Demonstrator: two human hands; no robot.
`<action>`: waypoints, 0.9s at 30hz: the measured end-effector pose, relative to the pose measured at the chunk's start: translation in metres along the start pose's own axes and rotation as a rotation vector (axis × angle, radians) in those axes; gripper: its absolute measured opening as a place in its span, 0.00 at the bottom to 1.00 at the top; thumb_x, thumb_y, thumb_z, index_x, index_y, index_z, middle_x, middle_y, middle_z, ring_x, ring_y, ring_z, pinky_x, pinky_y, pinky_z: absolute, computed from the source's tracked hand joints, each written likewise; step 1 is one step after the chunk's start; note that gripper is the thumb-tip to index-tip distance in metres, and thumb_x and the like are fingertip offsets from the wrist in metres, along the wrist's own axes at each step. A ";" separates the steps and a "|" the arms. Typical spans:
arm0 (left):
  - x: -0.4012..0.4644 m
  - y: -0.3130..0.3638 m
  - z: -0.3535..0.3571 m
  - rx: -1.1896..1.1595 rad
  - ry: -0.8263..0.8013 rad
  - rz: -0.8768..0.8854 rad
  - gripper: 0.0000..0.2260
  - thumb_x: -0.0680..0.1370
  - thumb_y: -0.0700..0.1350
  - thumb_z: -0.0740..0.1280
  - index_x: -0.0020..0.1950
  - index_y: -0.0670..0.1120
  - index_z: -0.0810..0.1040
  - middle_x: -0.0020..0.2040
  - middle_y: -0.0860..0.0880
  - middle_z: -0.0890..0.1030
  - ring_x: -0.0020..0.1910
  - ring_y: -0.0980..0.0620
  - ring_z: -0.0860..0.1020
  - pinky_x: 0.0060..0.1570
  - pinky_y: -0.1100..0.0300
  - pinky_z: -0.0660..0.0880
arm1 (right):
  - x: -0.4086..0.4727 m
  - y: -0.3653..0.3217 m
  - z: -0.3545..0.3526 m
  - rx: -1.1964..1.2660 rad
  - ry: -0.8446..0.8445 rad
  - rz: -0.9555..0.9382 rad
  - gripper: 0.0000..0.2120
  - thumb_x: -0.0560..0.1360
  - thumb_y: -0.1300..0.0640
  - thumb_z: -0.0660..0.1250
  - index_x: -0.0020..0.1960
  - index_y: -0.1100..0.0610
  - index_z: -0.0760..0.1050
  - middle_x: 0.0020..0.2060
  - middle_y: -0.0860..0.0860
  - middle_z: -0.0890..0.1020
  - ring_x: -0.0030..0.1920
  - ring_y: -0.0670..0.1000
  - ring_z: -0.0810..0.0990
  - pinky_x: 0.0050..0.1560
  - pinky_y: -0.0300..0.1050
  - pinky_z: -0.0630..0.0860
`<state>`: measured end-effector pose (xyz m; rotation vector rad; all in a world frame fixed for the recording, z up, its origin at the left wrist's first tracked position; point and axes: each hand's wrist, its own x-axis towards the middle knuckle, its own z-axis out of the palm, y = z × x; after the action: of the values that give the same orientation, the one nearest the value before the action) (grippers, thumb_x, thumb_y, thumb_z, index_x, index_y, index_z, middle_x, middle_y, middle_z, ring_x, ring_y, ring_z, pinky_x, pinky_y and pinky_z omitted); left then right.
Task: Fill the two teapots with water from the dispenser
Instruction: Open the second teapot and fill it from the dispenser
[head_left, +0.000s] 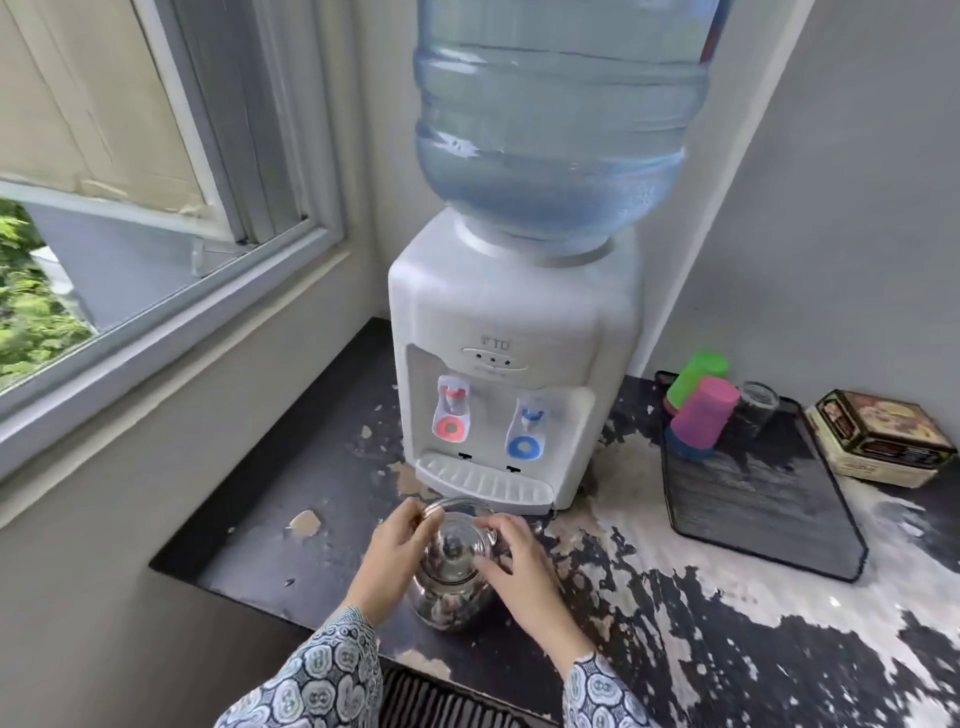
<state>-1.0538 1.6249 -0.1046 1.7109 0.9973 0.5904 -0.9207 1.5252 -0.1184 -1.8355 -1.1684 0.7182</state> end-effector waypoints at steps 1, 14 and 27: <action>0.001 -0.001 -0.001 -0.015 -0.006 -0.010 0.11 0.77 0.50 0.62 0.41 0.44 0.73 0.35 0.49 0.77 0.32 0.59 0.72 0.35 0.65 0.70 | 0.000 0.000 0.004 0.005 0.021 0.002 0.18 0.72 0.59 0.69 0.59 0.48 0.71 0.56 0.35 0.67 0.61 0.41 0.70 0.67 0.46 0.68; 0.024 -0.014 -0.011 -0.044 0.012 -0.241 0.13 0.74 0.53 0.66 0.48 0.44 0.75 0.46 0.50 0.79 0.44 0.54 0.75 0.41 0.62 0.69 | -0.003 0.000 0.015 -0.115 -0.083 0.155 0.36 0.72 0.58 0.69 0.72 0.41 0.55 0.67 0.35 0.58 0.68 0.44 0.54 0.69 0.44 0.54; 0.031 -0.028 -0.009 -0.112 0.035 -0.281 0.08 0.75 0.45 0.68 0.52 0.48 0.73 0.56 0.47 0.77 0.55 0.49 0.74 0.54 0.58 0.68 | 0.005 -0.017 0.007 -0.270 -0.236 0.229 0.38 0.73 0.56 0.67 0.72 0.37 0.47 0.75 0.42 0.45 0.74 0.53 0.43 0.72 0.56 0.50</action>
<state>-1.0537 1.6591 -0.1299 1.4351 1.1834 0.4839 -0.9324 1.5357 -0.1072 -2.1805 -1.2673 0.9666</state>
